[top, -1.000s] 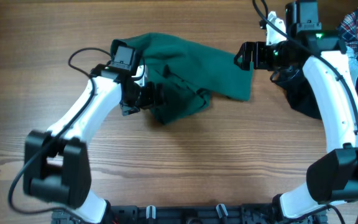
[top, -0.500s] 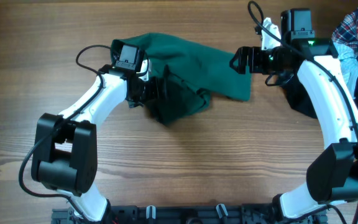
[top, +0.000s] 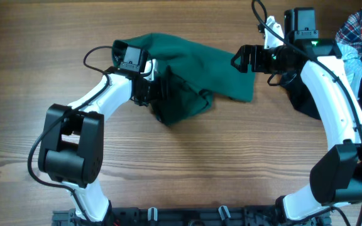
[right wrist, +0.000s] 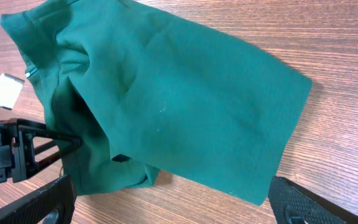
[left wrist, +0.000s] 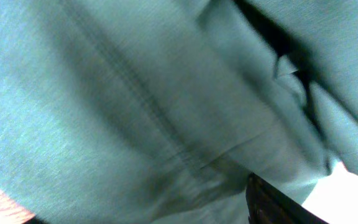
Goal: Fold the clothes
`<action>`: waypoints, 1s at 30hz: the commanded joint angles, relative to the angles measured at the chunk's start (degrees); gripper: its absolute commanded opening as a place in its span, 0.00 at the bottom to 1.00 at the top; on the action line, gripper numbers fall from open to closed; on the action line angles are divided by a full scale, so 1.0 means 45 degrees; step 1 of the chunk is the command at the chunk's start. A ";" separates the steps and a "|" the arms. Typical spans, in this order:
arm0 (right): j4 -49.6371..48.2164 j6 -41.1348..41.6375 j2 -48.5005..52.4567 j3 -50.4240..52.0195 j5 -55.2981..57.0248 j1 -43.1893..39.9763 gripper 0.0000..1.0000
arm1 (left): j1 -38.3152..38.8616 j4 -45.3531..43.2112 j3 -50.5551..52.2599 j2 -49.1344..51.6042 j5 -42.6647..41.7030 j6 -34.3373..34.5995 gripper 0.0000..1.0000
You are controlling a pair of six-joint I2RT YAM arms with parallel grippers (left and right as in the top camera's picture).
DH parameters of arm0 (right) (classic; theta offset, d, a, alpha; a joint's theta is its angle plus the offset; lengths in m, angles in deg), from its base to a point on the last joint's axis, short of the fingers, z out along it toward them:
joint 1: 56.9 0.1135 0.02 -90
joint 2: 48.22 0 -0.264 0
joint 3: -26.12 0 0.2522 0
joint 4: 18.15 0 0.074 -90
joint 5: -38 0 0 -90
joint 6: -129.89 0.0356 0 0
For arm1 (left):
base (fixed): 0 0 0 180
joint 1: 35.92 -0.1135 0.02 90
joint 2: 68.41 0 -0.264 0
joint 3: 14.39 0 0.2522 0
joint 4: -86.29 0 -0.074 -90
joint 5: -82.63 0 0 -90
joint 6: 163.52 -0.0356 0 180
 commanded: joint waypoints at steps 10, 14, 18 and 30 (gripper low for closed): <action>-0.0267 -0.0155 0.0131 0.0034 -0.0243 -0.0005 1.00 | 0.0058 0.0092 0.0097 0.0121 -0.2093 -0.0165 0.52; -0.0267 -0.0189 0.0131 0.0034 -0.0238 -0.0005 1.00 | 0.0058 0.0311 0.0097 0.0121 -0.2429 -0.0170 0.04; -0.0248 -0.0194 0.0131 0.0034 -0.0228 -0.0005 1.00 | -0.0287 0.1054 0.0092 -0.0015 -0.2399 -0.0612 0.04; 0.0219 -0.0151 0.0141 0.0408 -0.0738 0.0063 0.99 | -0.2691 0.2351 0.0068 -0.5047 -0.2123 -0.0879 0.04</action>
